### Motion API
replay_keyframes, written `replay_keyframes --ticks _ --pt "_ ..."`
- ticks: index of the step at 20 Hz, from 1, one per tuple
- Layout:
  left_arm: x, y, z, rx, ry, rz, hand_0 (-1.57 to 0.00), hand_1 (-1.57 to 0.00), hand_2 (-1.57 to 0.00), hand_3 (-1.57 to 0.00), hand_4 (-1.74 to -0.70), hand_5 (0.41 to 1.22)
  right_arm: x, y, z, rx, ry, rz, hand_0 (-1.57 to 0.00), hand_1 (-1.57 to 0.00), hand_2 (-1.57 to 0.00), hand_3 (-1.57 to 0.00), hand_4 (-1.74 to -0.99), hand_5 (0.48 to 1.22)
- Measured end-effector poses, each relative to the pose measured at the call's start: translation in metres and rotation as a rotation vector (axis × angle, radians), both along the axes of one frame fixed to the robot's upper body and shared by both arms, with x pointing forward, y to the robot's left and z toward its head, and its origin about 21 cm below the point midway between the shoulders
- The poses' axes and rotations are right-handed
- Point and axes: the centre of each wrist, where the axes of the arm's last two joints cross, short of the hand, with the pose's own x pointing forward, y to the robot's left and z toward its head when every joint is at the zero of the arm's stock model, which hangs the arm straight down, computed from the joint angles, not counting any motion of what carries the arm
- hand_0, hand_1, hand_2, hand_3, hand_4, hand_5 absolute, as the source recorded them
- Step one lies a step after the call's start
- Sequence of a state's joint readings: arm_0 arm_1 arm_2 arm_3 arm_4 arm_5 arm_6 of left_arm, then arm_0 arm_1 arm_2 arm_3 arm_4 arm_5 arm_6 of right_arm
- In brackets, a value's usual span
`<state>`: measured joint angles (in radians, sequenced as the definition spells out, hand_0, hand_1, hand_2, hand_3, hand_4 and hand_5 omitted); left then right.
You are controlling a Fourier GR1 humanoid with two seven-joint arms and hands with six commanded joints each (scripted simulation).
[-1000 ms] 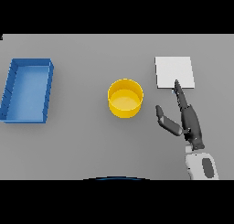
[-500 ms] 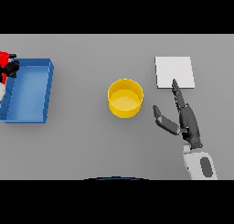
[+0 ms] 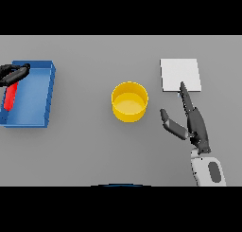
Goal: Pick up the red beaker and tilt it to pour out 1 green nut into yellow bowl. Pick up the yellow bowl and place it on the metallic measuring scale.
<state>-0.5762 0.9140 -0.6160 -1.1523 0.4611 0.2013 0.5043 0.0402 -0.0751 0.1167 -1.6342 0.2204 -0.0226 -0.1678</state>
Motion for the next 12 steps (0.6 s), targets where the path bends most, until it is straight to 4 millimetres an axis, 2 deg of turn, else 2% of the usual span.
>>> replay_keyframes --ticks 2,5,8,10,11,12 --pt "0.001 -0.001 -0.004 0.039 -0.004 -0.016 -0.26 -0.23 -0.22 -0.18 -0.74 0.648 0.000 0.001 0.002 0.002 -0.003 0.012 0.00 0.00 0.00 0.00 -1.156 0.690" --pt "0.009 -0.005 -0.009 0.051 -0.026 0.002 -0.13 -0.12 -0.11 -0.09 -0.72 0.647 -0.004 0.004 0.003 -0.008 -0.008 0.016 0.00 0.00 0.00 0.00 -1.173 0.688" --pt "0.009 -0.007 -0.007 0.072 -0.062 0.004 -0.07 -0.06 -0.06 -0.05 -0.71 0.658 -0.004 0.005 0.003 -0.028 0.006 0.003 0.00 0.00 0.00 0.00 -1.175 0.672" --pt "0.009 -0.002 -0.005 0.065 -0.122 0.012 -0.04 -0.04 -0.04 -0.03 -0.71 0.674 -0.001 0.006 0.008 -0.090 0.010 -0.001 0.00 0.00 0.00 0.00 -1.146 0.691" --pt "0.008 -0.003 -0.008 0.058 -0.133 0.005 -0.03 -0.03 -0.03 -0.02 -0.71 0.679 -0.005 0.009 0.008 -0.106 -0.012 0.042 0.00 0.00 0.00 0.00 -1.132 0.703" --pt "0.008 -0.006 -0.009 0.058 -0.134 0.009 -0.03 -0.02 -0.02 -0.02 -0.71 0.685 -0.001 0.011 0.010 -0.132 -0.006 0.076 0.00 0.00 0.00 0.00 -1.137 0.717"
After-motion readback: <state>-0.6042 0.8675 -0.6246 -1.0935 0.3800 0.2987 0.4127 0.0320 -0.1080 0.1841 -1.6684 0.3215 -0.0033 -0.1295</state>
